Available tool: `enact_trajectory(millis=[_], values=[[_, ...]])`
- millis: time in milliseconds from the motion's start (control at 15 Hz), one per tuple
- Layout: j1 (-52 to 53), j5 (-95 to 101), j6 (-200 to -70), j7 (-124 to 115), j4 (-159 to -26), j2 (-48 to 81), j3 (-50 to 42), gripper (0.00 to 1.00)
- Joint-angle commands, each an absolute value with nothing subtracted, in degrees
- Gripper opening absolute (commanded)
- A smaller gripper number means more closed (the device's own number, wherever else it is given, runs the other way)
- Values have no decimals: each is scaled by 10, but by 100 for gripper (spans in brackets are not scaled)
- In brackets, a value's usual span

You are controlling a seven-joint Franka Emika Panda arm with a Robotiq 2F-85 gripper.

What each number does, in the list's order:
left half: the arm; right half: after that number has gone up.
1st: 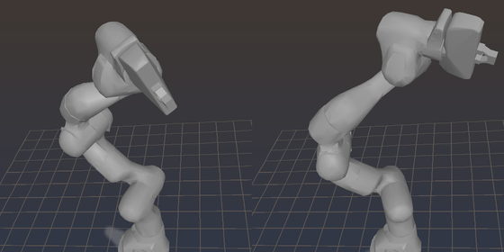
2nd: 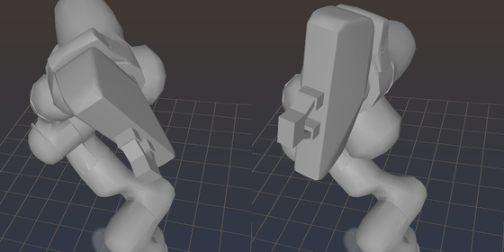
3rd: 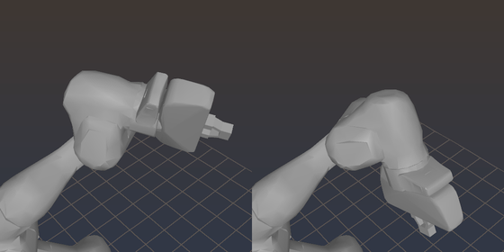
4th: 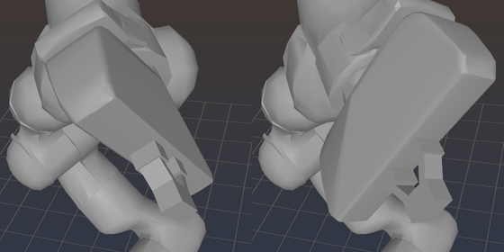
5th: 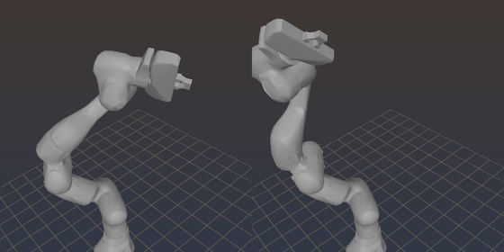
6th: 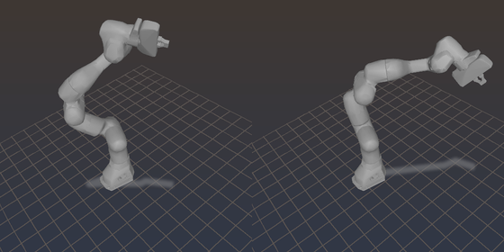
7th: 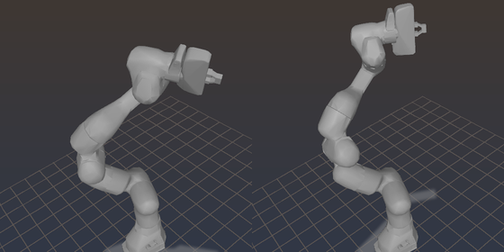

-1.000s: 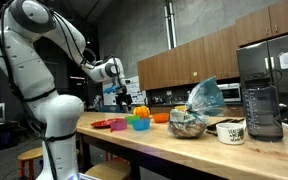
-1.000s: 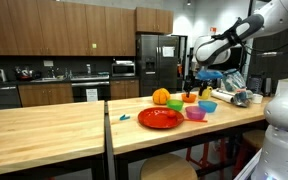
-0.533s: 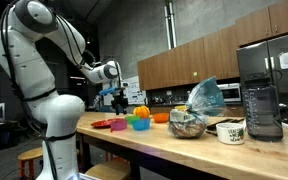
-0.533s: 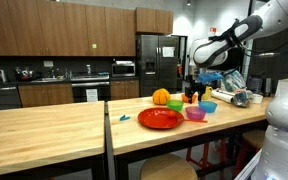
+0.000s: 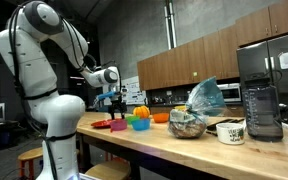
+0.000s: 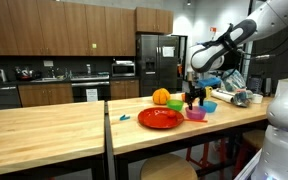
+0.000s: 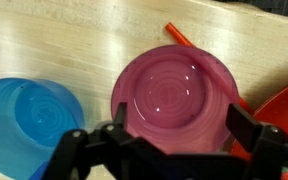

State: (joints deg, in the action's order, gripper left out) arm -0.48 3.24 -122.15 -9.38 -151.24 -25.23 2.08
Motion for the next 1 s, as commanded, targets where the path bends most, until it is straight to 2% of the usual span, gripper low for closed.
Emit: enact_trajectory(millis=[0,933], values=[[2,23,-1209,-76,-1502,-230,21,100],[-27,34,-1240,-75,-1470,-158,-3,100]])
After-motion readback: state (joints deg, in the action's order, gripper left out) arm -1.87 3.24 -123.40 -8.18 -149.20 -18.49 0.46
